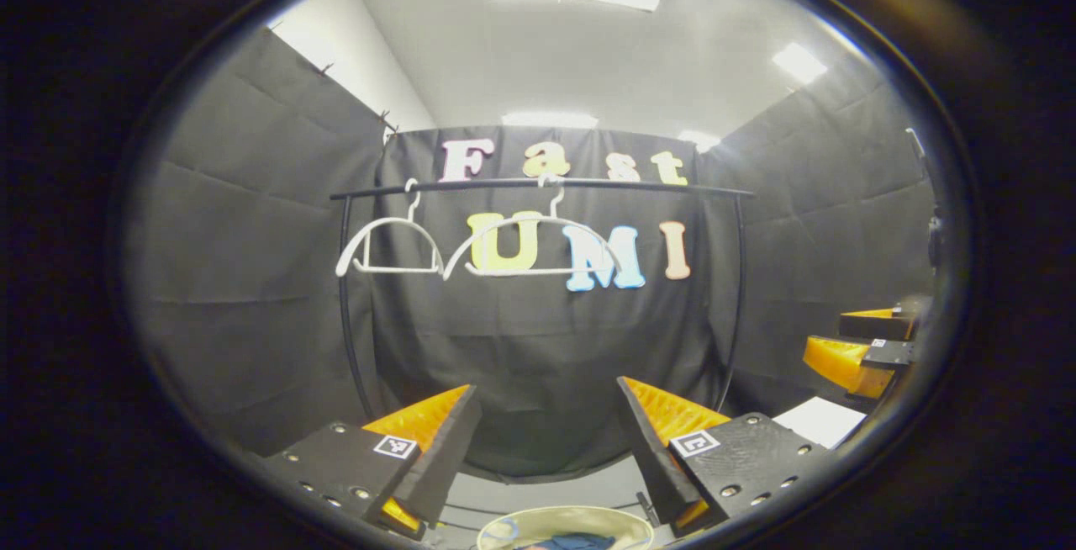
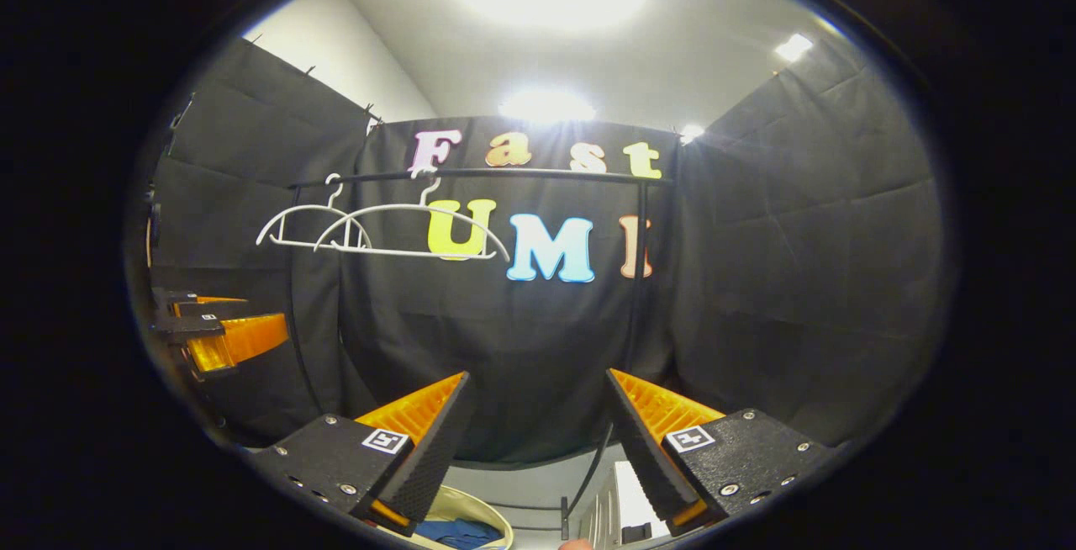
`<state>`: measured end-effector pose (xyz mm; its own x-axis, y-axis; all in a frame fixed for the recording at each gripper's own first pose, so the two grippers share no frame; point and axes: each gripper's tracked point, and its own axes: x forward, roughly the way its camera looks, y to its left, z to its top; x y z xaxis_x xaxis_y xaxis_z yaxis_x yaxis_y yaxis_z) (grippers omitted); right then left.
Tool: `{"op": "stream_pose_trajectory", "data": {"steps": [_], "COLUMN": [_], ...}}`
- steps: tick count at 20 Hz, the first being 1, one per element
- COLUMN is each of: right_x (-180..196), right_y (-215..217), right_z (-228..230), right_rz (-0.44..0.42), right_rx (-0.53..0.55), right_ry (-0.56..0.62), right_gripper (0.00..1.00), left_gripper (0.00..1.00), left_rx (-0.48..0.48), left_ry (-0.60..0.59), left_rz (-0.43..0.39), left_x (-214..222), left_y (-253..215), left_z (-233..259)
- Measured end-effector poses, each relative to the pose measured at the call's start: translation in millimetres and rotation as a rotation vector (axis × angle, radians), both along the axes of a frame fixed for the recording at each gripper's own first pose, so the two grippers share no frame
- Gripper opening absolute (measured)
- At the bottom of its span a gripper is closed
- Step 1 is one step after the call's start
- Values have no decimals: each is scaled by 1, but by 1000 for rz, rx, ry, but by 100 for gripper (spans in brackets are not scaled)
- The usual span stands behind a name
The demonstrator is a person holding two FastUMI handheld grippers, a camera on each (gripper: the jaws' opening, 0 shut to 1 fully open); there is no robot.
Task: Grasp the clothes on the hanger with both hands and then place them into the laundry hamper below.
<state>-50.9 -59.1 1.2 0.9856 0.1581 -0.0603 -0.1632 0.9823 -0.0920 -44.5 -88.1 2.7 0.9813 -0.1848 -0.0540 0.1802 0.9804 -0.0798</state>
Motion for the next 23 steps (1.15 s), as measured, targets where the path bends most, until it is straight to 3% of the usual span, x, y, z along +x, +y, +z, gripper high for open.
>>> {"op": "stream_pose_trajectory", "data": {"steps": [6,23], "right_x": [-15,-20], "right_y": [-19,-18], "right_z": [21,21], "right_rz": [-41,-41], "right_rx": [30,78], "right_ry": [-56,-39], "right_gripper": [96,95], "left_gripper": [98,98], "left_rx": [-26,9], "left_ry": [-39,-95], "left_rz": [38,66], "left_x": [-30,-43], "left_y": [-8,1], "left_z": [23,47]}}
